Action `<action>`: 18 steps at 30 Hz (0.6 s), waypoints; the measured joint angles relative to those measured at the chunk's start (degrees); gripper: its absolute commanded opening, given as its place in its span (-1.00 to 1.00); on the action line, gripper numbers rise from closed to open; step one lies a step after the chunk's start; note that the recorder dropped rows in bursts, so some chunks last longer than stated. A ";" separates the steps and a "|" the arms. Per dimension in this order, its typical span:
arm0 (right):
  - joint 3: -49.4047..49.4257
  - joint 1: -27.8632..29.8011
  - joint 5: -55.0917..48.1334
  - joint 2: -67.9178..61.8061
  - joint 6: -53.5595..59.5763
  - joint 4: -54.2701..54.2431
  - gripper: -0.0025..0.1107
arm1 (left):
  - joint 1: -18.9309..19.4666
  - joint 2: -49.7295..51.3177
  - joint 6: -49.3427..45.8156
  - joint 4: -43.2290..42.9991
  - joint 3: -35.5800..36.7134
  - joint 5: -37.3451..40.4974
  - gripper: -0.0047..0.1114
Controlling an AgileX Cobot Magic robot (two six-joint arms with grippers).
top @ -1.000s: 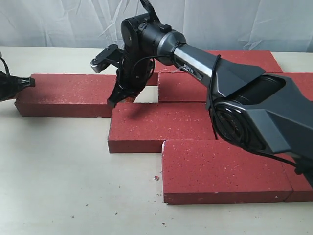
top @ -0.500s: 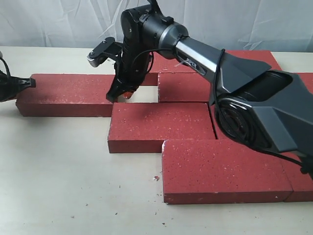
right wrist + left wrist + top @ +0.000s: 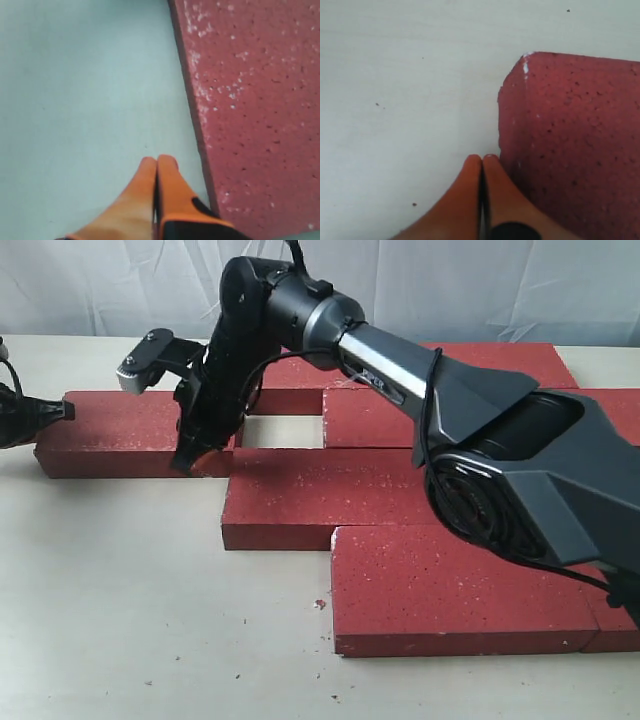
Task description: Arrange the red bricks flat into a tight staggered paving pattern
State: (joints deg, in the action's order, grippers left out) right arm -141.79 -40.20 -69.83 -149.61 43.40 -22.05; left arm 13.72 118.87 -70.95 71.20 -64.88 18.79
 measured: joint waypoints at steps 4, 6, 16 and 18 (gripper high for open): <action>0.00 0.00 1.98 -0.79 0.08 5.05 -0.97 | 0.00 0.13 0.00 0.00 0.00 -2.16 -0.92; 0.00 0.00 3.74 -0.79 -0.33 6.82 -0.97 | 0.00 0.13 0.00 0.00 0.00 -2.49 -0.92; 0.00 0.00 1.85 0.48 -1.18 5.71 -0.97 | 0.00 0.13 0.00 0.38 0.00 -2.85 -0.92; 0.00 0.00 2.07 2.13 -3.17 7.69 -0.97 | 0.00 0.13 0.00 0.34 0.00 -3.24 -0.92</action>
State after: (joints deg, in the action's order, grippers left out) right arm -141.79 -40.20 -67.75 -147.49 40.23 -14.36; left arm 13.72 119.01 -70.95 71.55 -64.88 15.56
